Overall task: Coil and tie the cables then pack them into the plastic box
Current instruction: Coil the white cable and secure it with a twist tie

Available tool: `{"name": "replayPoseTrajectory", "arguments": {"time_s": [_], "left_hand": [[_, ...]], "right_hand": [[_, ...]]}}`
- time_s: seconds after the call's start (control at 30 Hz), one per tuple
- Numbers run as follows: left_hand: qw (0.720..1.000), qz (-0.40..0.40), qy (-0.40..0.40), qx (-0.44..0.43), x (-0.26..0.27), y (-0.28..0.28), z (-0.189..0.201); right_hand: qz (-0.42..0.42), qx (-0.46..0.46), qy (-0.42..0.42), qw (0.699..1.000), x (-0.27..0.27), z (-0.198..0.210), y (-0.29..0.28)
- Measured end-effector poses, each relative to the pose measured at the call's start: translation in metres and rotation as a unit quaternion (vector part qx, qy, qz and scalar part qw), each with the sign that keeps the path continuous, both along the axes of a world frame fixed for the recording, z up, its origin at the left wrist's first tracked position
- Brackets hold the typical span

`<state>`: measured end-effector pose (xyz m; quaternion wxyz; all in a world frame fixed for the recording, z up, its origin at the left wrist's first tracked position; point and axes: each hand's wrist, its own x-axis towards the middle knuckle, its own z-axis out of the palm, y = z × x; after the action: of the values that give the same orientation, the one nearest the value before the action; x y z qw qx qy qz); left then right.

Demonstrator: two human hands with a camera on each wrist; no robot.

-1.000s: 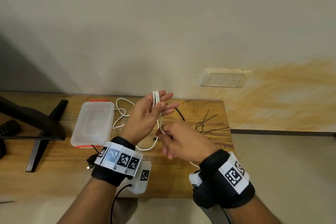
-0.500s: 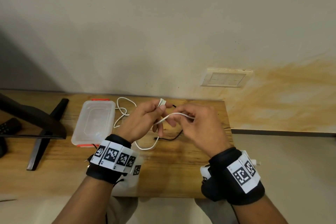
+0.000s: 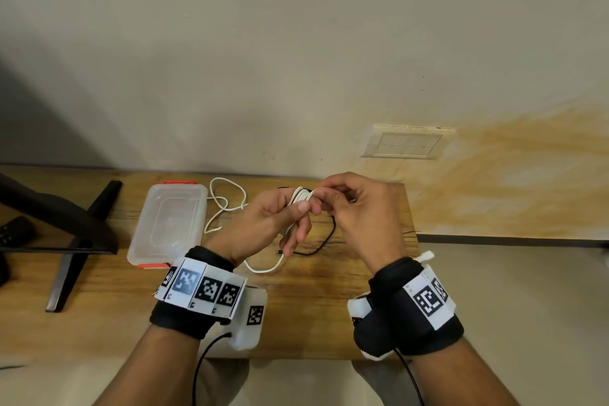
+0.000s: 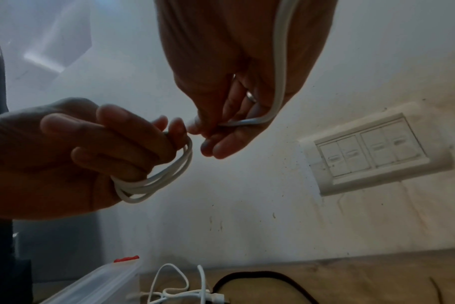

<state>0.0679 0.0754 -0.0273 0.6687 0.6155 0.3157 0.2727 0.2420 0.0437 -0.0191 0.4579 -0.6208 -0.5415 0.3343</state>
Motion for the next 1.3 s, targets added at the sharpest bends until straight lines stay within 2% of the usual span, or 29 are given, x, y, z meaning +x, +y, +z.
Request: {"name": "replayPoseTrajectory", "arguments": {"time_s": [0.1, 0.2, 0.3, 0.43, 0.53, 0.67, 0.8, 0.9, 0.97, 1.03, 1.17, 1.3], "left_hand": [[0.999, 0.002, -0.045, -0.017, 0.001, -0.002, 0.001], [0.994, 0.030, -0.098, -0.049, 0.002, -0.003, 0.002], [0.981, 0.069, -0.159, -0.081, 0.005, -0.003, 0.005], [0.970, 0.110, -0.197, -0.089, 0.005, -0.001, 0.012], [0.973, 0.139, -0.167, -0.075, 0.002, 0.004, 0.007], [0.978, 0.200, -0.067, -0.007, 0.003, 0.006, -0.007], [0.979, 0.180, 0.053, 0.078, 0.004, 0.001, -0.018], [0.962, 0.148, 0.164, 0.159, 0.003, 0.002, -0.020], [0.958, 0.133, 0.193, 0.165, 0.002, 0.002, -0.018], [0.976, 0.107, 0.149, 0.114, 0.001, 0.001, -0.012], [0.998, 0.039, 0.030, 0.042, 0.002, -0.002, -0.001], [1.000, 0.009, 0.007, 0.027, 0.004, 0.000, 0.000]], "right_hand": [[0.024, -0.063, 0.089, 0.994, -0.003, 0.000, 0.003], [0.049, -0.101, 0.124, 0.986, -0.006, -0.001, 0.003], [0.076, -0.132, 0.111, 0.982, -0.011, 0.004, -0.001], [0.143, -0.189, 0.013, 0.971, -0.019, 0.002, -0.008], [0.197, -0.185, -0.061, 0.961, -0.024, 0.004, -0.013], [0.242, -0.121, -0.194, 0.943, -0.023, 0.004, -0.014], [0.271, -0.072, -0.275, 0.920, -0.017, 0.004, -0.012], [0.242, 0.021, -0.326, 0.914, -0.007, 0.008, -0.011], [0.203, 0.063, -0.372, 0.904, 0.002, 0.009, -0.008], [0.168, 0.098, -0.379, 0.905, 0.013, 0.007, -0.002], [0.107, 0.126, -0.276, 0.947, 0.021, 0.006, 0.000], [0.059, 0.131, -0.229, 0.963, 0.016, 0.005, -0.001]]}}
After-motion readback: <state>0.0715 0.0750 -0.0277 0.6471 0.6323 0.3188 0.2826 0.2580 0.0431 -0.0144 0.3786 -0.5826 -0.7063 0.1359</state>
